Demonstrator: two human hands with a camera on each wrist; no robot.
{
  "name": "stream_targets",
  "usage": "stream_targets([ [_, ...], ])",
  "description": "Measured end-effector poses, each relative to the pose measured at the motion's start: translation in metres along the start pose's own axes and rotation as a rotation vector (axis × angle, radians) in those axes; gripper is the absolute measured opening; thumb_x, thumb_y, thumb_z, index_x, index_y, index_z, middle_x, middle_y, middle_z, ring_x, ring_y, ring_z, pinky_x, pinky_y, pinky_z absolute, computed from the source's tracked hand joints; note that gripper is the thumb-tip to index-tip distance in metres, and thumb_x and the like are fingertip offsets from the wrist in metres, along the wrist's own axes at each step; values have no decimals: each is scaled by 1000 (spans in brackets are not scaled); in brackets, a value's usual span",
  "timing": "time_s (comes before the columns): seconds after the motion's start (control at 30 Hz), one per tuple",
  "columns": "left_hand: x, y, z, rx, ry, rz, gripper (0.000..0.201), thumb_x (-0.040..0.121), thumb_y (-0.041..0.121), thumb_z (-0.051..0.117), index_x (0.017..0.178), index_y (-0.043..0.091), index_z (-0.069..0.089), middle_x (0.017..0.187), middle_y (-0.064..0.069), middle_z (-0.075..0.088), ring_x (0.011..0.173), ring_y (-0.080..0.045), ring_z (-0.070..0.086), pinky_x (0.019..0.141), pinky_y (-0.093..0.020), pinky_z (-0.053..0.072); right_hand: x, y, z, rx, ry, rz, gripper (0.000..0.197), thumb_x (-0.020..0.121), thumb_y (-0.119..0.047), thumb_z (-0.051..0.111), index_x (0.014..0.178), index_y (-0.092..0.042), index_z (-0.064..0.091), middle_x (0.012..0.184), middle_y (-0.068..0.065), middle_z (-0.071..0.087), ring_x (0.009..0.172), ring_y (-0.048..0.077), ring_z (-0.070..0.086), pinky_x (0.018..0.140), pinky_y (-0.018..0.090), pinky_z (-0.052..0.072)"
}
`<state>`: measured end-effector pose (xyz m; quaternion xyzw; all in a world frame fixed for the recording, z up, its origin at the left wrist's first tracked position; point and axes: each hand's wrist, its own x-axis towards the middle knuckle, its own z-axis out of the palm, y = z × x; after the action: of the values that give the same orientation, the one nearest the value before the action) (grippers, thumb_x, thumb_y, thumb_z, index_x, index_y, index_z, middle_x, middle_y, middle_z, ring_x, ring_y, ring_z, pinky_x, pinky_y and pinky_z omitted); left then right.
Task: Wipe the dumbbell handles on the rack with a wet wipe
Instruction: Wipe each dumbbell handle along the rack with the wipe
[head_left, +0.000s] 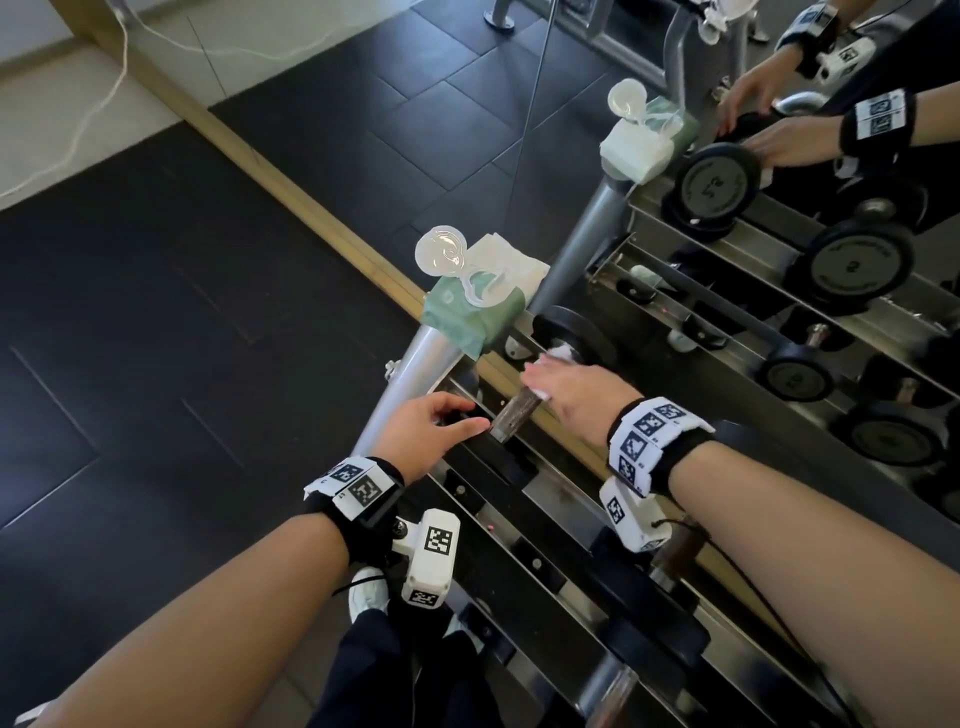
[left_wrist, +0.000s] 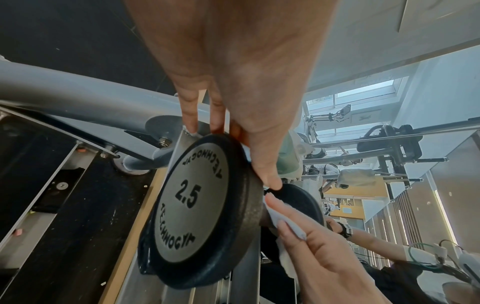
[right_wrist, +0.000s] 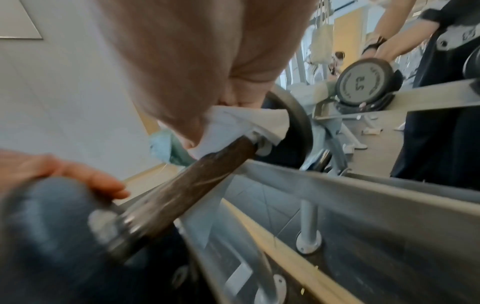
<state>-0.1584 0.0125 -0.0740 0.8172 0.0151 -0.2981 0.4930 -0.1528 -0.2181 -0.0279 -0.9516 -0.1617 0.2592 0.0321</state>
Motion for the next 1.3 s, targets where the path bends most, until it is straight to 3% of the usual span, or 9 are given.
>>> stream_targets([
  [0.17, -1, -2, 0, 34, 15, 16, 45, 76, 54, 76, 115, 34, 67, 113, 13, 66, 112, -10, 60, 104, -35, 47, -8, -16, 2, -122, -149, -179, 78, 92, 9, 45, 158, -17, 12, 166, -1, 9, 152, 13, 6, 120, 25, 8],
  [0.37, -4, -7, -6, 169, 19, 66, 57, 76, 61, 72, 125, 36, 59, 109, 25, 54, 110, -2, 53, 94, -22, 42, 2, 0, -14, -111, -69, -30, 71, 95, 3, 48, 157, -14, 18, 165, 2, 19, 152, 17, 11, 122, 28, 9],
  [0.53, -5, -9, -6, 102, 46, 66, 68, 71, 55, 80, 129, 31, 56, 119, 21, 57, 110, -3, 59, 97, -25, 48, -2, -29, 15, -37, -71, -195, 68, 93, 1, 52, 153, -18, 30, 160, 1, 30, 150, 17, 19, 122, 32, 16],
  [0.6, -4, -9, -6, 100, 40, 57, 66, 70, 55, 81, 127, 32, 56, 119, 21, 58, 108, -4, 60, 96, -27, 50, 1, -26, 12, -48, -70, -249, 61, 92, -3, 57, 148, -18, 40, 152, 2, 42, 144, 19, 34, 119, 35, 28],
  [0.7, -4, -12, -7, 86, 34, 53, 61, 70, 56, 80, 123, 36, 57, 113, 25, 58, 102, 0, 61, 87, -21, 50, 11, -10, -5, -30, -35, -153, 50, 88, 0, 59, 134, -20, 54, 135, 1, 58, 128, 20, 53, 107, 39, 45],
  [0.83, -4, -13, -7, 62, 32, 51, 60, 69, 58, 79, 121, 38, 56, 109, 28, 56, 100, 0, 61, 81, -16, 47, 11, 1, -6, 44, -22, 19, 67, 89, 5, 52, 149, -25, 40, 152, 2, 44, 142, 18, 38, 116, 39, 35],
  [0.97, -2, -14, -7, 69, 24, 53, 63, 69, 57, 79, 123, 36, 56, 110, 26, 55, 101, -3, 63, 87, -22, 51, 0, -15, 11, 253, -11, -20, 61, 85, 5, 51, 127, -35, 33, 125, 9, 59, 100, 20, 63, 89, 39, 55],
  [1.07, -2, -14, -6, 66, 19, 48, 65, 70, 56, 79, 126, 33, 56, 116, 22, 57, 99, -5, 65, 91, -29, 54, 1, -10, 6, 223, -7, -47, 52, 86, 4, 51, 116, -35, 35, 106, -1, 62, 81, 14, 65, 77, 35, 56],
  [1.3, -3, -14, -5, 71, 27, 43, 65, 70, 57, 78, 127, 35, 55, 117, 23, 54, 102, -5, 64, 93, -27, 52, 2, 0, -20, 167, 208, -29, 32, 92, -3, 50, 116, -25, 44, 99, 1, 62, 87, 28, 65, 78, 43, 53],
])
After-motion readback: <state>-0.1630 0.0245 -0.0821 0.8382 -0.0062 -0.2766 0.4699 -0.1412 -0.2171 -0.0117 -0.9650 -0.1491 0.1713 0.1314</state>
